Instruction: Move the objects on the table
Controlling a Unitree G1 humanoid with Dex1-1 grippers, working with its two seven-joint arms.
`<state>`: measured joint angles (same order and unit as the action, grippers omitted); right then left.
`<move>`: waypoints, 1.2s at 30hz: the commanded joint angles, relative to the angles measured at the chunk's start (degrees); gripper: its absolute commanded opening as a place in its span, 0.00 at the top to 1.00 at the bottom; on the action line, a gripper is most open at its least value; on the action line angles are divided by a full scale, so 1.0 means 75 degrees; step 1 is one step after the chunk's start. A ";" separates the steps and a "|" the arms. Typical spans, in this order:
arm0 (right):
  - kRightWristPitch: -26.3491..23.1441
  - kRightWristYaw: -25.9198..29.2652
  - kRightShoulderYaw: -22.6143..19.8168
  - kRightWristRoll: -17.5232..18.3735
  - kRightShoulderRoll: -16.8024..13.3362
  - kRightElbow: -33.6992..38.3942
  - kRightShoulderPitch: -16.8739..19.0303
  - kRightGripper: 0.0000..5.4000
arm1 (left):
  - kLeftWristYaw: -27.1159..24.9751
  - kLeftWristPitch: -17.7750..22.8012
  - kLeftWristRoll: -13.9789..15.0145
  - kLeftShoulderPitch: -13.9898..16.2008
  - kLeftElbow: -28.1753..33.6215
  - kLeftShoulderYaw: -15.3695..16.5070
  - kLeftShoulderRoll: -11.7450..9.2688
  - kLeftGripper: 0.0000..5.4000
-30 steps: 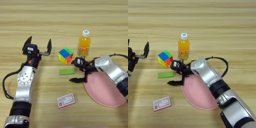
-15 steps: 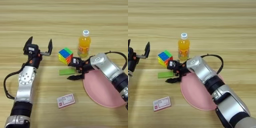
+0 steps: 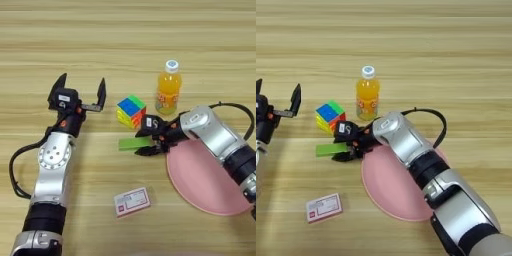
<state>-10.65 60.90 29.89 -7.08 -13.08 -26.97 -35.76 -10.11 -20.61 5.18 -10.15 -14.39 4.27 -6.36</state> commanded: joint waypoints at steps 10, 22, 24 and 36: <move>-0.0050 0.0188 0.0002 -0.0052 -0.0040 0.0003 -0.0089 0.74 | 0.0024 -0.0038 -0.0030 -0.0120 -0.0032 0.0013 -0.0016 0.00; -0.0256 0.0252 -0.0340 0.0307 -0.0134 0.0821 -0.0001 0.74 | 0.0020 -0.0036 -0.0018 -0.0148 -0.0045 0.0026 -0.0022 0.00; -0.0431 0.0345 -0.0459 0.0491 -0.0217 0.1283 0.0067 0.74 | 0.0021 -0.0034 -0.0018 -0.0158 -0.0054 0.0030 -0.0025 0.00; -0.1191 0.0409 -0.1171 0.1347 -0.1166 0.3656 0.0786 0.74 | 0.0023 -0.0049 -0.0017 -0.0227 -0.0148 0.0051 -0.0038 0.00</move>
<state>-18.45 64.09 22.55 1.59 -20.18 -2.43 -30.83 -10.13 -20.70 5.20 -10.99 -14.81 4.39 -6.40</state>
